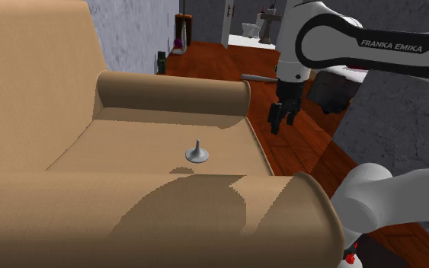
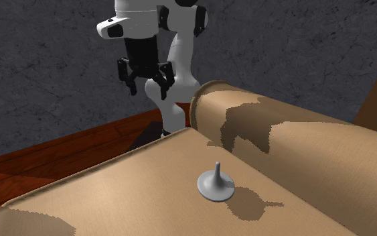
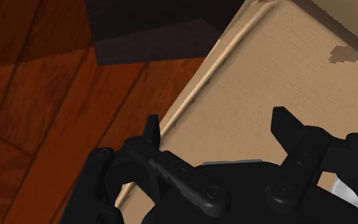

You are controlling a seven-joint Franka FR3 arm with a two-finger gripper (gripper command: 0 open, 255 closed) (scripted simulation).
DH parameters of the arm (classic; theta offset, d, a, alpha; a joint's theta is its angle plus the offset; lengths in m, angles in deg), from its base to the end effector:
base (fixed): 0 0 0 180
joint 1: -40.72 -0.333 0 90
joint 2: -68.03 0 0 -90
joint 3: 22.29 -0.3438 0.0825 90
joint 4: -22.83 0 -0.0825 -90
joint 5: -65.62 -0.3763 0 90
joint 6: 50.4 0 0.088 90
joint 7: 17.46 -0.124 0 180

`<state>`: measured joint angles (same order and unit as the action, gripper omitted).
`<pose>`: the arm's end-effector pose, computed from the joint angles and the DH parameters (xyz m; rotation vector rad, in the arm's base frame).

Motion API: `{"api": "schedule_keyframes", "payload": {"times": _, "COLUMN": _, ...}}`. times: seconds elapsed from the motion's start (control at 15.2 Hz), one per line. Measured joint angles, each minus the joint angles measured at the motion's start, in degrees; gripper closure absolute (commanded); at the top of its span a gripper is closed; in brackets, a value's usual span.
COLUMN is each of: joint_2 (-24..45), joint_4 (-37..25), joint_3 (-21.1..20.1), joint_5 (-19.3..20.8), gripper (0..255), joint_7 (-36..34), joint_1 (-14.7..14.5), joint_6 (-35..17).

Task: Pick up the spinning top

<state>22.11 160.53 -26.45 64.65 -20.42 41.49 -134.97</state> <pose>0.2604 0.0241 0.5674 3.0947 -0.0268 -0.1944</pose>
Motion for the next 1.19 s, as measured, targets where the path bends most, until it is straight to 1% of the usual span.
{"api": "schedule_keyframes", "payload": {"times": 0.13, "joint_2": 0.02, "joint_4": 0.37, "joint_3": -0.53, "joint_5": -0.49, "gripper": 0, "joint_7": -0.53, "joint_1": -0.24, "joint_6": -0.94}}
{"api": "schedule_keyframes", "payload": {"times": 0.26, "joint_2": -0.12, "joint_4": 1.96, "joint_3": -2.06, "joint_5": -1.85, "gripper": 0, "joint_7": -1.96, "joint_1": -0.95, "joint_6": -4.35}}
{"api": "schedule_keyframes", "payload": {"times": 0.53, "joint_2": 0.19, "joint_4": 4.99, "joint_3": -5.93, "joint_5": -4.86, "gripper": 0, "joint_7": -5.37, "joint_1": -2.64, "joint_6": -12.69}}
{"api": "schedule_keyframes", "payload": {"times": 0.86, "joint_2": 3.73, "joint_4": 6.92, "joint_3": -12.01, "joint_5": -7.98, "gripper": 0, "joint_7": -10.32, "joint_1": -4.46, "joint_6": -24.73}}
{"api": "schedule_keyframes", "payload": {"times": 1.19, "joint_2": 8.97, "joint_4": 7.12, "joint_3": -18.00, "joint_5": -8.94, "gripper": 0, "joint_7": -14.92, "joint_1": -4.81, "joint_6": -36.83}}
